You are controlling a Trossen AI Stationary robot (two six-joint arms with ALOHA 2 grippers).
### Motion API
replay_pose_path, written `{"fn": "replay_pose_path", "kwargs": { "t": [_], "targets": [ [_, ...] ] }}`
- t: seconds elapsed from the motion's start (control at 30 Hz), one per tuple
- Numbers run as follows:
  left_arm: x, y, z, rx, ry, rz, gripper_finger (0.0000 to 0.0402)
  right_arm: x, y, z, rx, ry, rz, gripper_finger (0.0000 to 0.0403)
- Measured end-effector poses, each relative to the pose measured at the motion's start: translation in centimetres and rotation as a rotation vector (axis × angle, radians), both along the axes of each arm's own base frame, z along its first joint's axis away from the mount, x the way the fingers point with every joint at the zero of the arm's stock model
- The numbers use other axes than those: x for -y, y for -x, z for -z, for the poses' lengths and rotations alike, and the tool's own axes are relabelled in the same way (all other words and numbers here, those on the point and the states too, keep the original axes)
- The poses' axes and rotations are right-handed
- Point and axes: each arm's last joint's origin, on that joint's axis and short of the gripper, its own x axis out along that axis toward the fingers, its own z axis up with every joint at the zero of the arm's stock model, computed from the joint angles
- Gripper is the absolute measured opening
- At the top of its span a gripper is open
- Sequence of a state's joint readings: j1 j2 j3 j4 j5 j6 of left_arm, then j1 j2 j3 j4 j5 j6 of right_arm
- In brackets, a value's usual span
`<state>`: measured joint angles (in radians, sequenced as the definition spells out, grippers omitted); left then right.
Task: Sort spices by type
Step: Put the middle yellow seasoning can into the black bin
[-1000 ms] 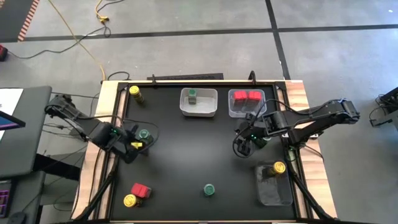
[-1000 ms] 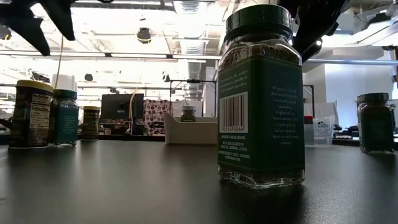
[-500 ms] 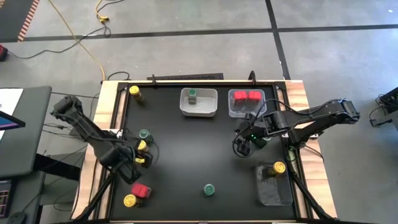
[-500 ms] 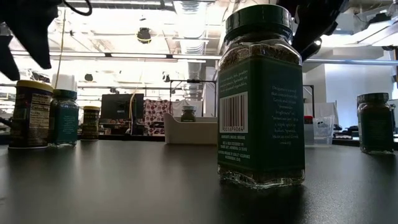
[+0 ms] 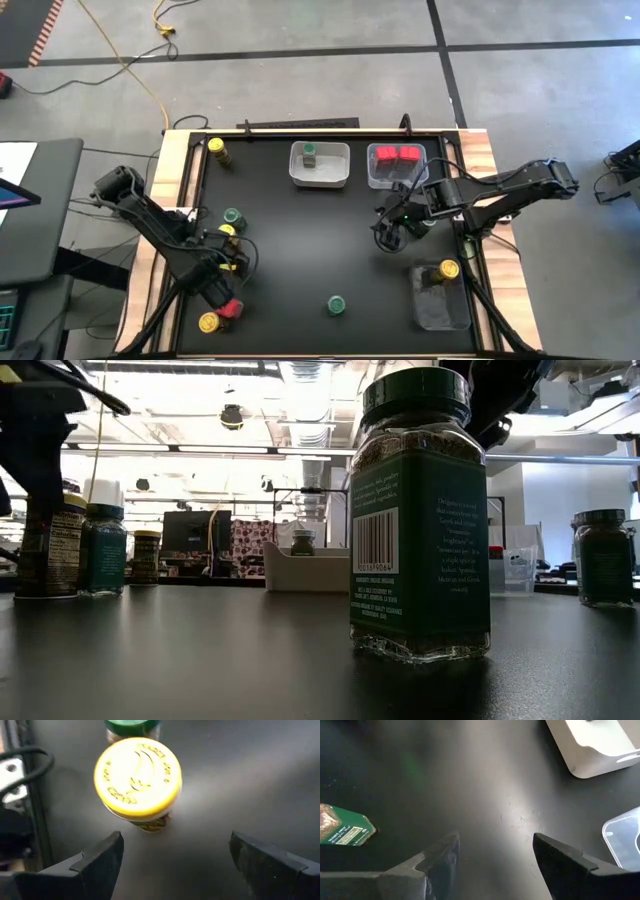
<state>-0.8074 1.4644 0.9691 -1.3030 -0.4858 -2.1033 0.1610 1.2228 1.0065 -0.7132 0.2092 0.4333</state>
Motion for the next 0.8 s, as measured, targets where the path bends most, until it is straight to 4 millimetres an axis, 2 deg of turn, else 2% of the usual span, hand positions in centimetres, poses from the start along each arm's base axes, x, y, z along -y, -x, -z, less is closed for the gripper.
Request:
{"fn": "replay_pose_path", "kwargs": {
  "t": [0.53, 0.8],
  "targets": [
    [-1.4, 1.3, 3.6, -0.011, -0.017, 0.007, 0.0344, 0.0, 0.0, 0.0, 0.004, -0.002, 0.002, 0.0282],
    [-1.7, 1.5, 4.0, -0.011, -0.043, 0.014, 0.0308, 0.0, 0.0, 0.0, 0.005, -0.002, 0.002, 0.0282]
  ]
}}
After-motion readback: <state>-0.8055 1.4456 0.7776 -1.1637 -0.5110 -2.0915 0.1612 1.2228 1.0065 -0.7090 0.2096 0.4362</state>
